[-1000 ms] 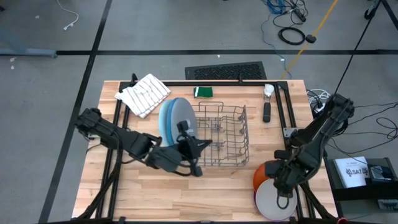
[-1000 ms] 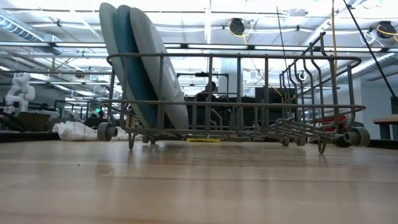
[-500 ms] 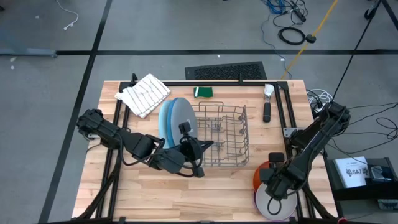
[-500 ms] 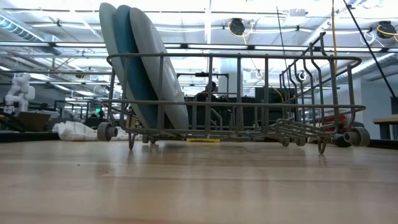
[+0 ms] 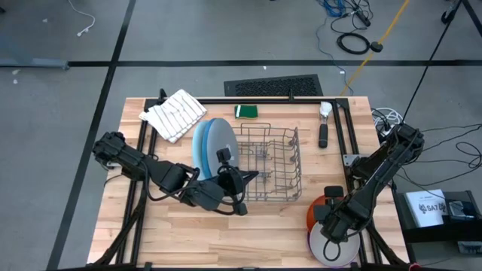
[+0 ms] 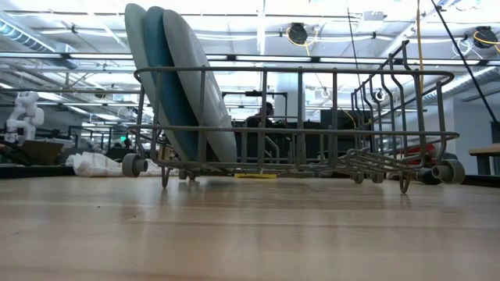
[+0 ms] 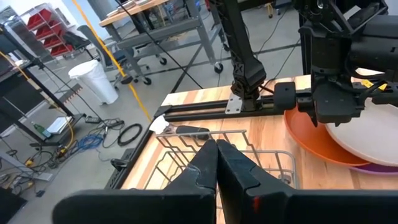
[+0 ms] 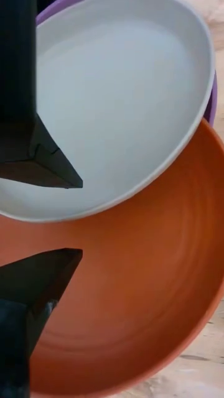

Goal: Sort dishes
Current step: Put the white plate into the dish rack

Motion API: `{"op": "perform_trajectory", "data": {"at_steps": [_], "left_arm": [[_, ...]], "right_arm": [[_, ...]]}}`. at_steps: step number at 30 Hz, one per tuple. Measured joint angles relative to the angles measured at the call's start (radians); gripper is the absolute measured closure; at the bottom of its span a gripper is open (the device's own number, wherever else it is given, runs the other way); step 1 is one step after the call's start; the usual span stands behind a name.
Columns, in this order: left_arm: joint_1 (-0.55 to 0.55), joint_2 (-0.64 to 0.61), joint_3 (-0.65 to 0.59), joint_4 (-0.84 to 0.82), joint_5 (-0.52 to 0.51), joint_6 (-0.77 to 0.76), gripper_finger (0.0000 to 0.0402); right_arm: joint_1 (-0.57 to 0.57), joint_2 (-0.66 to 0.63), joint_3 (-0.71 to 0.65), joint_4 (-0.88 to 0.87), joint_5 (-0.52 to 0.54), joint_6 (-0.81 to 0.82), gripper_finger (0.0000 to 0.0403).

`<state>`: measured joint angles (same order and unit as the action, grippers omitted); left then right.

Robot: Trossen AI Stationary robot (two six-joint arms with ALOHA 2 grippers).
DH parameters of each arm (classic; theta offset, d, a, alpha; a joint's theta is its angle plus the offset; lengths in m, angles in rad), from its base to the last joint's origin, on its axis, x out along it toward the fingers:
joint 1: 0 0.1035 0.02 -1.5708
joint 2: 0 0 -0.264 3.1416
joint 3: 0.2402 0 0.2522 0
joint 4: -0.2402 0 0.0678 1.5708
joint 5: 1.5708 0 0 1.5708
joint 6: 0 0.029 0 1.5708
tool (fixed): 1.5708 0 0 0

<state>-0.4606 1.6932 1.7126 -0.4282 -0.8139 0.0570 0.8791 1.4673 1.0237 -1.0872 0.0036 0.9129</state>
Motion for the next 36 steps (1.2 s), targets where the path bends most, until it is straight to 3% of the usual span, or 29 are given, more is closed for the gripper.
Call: {"op": "perform_trajectory", "data": {"at_steps": [23, 29, 36], "left_arm": [[0.0, 0.0, 0.0, -0.004, -0.001, 0.002, 0.0398], [0.0, 0.0, 0.0, -0.007, -0.001, 0.002, 0.0398], [0.0, 0.0, 0.0, -0.007, -0.001, 0.002, 0.0398]], "right_arm": [[0.0, 0.055, -0.001, 0.046, 0.0, 0.001, 0.0244], [0.0, 0.069, -0.001, 0.055, -0.002, -0.012, 0.0282], [0.0, 0.069, -0.001, 0.053, 0.004, -0.003, 0.0359]]}}
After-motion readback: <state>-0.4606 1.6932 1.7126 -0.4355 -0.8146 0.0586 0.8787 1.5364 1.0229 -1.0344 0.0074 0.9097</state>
